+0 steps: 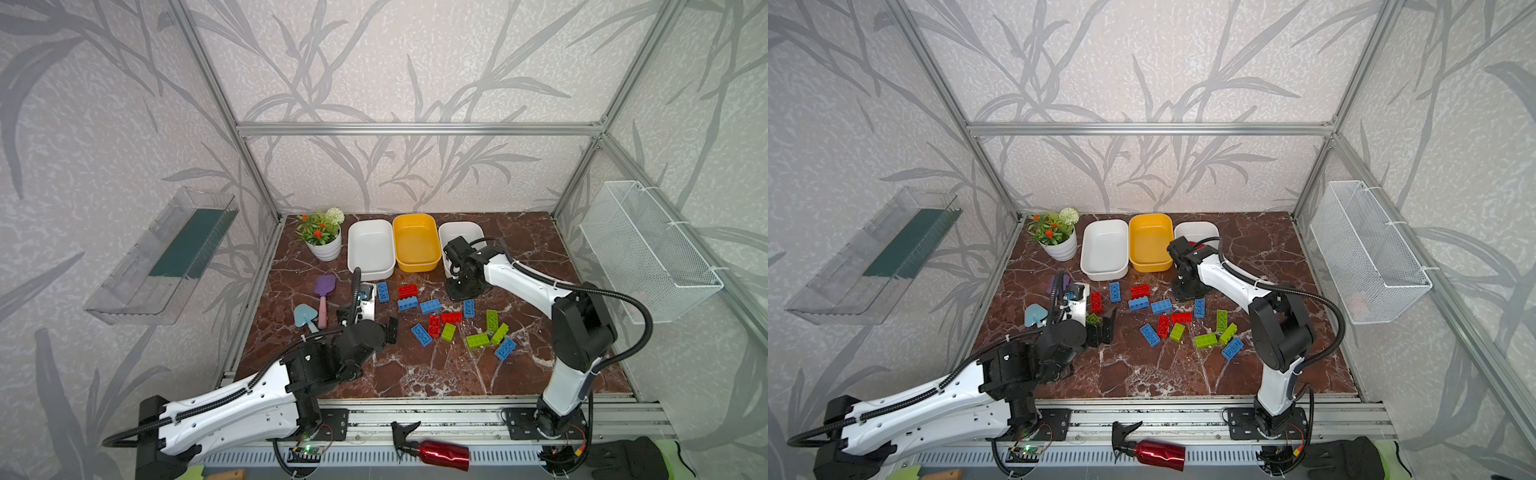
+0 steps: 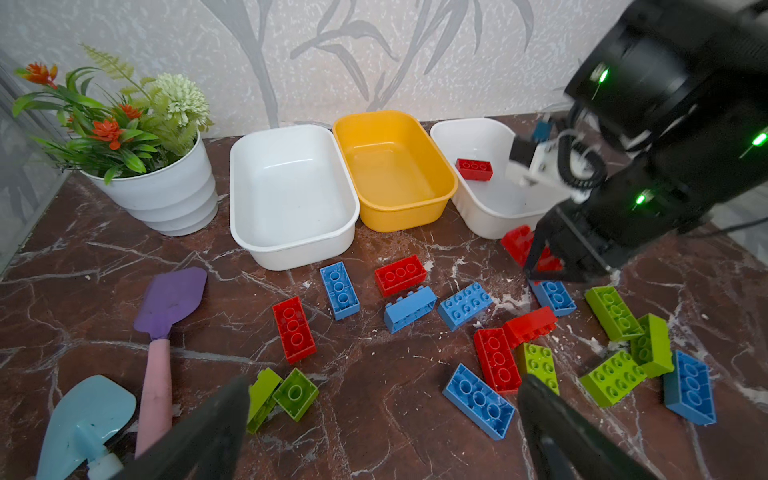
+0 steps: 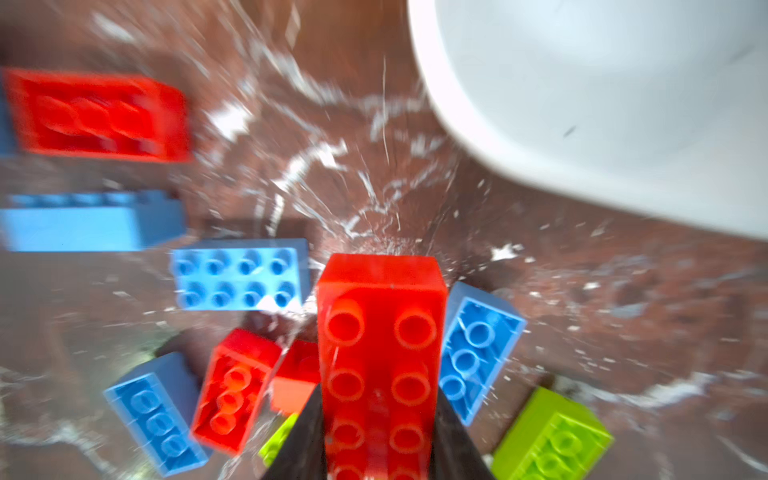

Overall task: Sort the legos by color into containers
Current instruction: 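Lift the red brick with the right gripper into the same white bin and release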

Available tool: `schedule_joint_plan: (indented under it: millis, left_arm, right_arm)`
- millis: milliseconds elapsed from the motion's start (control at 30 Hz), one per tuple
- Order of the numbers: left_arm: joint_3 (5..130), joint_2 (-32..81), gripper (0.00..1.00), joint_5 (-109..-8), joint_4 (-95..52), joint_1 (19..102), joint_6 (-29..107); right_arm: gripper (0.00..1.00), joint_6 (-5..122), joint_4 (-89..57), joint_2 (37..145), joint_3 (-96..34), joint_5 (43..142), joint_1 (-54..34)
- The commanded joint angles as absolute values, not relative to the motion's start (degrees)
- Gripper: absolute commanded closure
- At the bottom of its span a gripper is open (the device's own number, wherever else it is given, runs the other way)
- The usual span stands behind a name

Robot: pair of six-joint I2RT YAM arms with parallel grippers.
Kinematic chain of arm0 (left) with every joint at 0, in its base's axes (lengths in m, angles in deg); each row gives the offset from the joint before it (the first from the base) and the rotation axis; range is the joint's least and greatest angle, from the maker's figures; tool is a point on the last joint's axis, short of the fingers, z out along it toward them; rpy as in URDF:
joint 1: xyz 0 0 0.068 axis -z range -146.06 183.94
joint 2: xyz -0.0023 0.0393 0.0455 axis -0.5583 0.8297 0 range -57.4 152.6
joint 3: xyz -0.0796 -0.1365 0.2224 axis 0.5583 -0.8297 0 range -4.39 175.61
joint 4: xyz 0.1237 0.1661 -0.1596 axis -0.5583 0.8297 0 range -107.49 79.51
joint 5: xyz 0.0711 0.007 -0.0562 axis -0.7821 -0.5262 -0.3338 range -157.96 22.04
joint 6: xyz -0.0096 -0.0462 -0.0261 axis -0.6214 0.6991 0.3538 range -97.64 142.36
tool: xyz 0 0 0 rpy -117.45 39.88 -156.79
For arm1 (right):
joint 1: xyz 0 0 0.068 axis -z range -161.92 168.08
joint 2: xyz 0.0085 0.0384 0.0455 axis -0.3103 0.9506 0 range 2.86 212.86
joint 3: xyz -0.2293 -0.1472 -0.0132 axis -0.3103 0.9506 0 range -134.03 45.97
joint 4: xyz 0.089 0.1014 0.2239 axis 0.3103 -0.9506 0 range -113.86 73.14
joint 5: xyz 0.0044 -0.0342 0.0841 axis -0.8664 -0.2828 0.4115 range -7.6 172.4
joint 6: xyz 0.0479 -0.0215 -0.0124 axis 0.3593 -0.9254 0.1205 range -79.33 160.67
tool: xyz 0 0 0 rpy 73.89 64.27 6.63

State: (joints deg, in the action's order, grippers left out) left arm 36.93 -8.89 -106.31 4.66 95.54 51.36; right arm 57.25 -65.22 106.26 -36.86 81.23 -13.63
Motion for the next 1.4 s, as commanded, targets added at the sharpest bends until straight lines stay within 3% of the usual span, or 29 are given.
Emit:
schedule_joint_plan:
  millis: [0,433,733,1033,1200,1300,1367]
  left_arm:
    - [41.72,-5.37,0.01,-102.42,2.15,90.76,48.48]
    - [50.63,7.96,0.01,-88.56,-6.92,79.11,39.76]
    - [54.42,14.57,0.01,-84.68,-10.39,72.84,38.45]
    - [57.41,16.71,0.01,-82.04,-8.69,68.69,37.25]
    - [57.59,16.35,0.01,-81.94,-6.56,67.58,37.68]
    - [57.44,14.74,0.01,-83.07,-3.38,67.53,39.19]
    - [56.99,13.16,0.01,-84.03,-2.16,67.49,40.17]
  right_arm:
    - [0.70,54.83,-71.27,105.14,-42.99,78.37,-12.79]
    - [0.71,52.95,-73.73,121.92,-65.68,79.84,-6.24]
    - [0.71,54.41,-77.02,134.81,-80.99,79.37,-3.58]
    - [0.70,54.41,-86.48,150.65,-105.67,79.08,0.28]
    - [0.70,56.11,-83.93,154.21,-108.51,79.80,2.13]
    - [0.64,55.35,-79.11,153.22,-105.03,80.78,2.78]
    - [0.49,54.93,-77.60,152.92,-104.40,81.00,2.99]
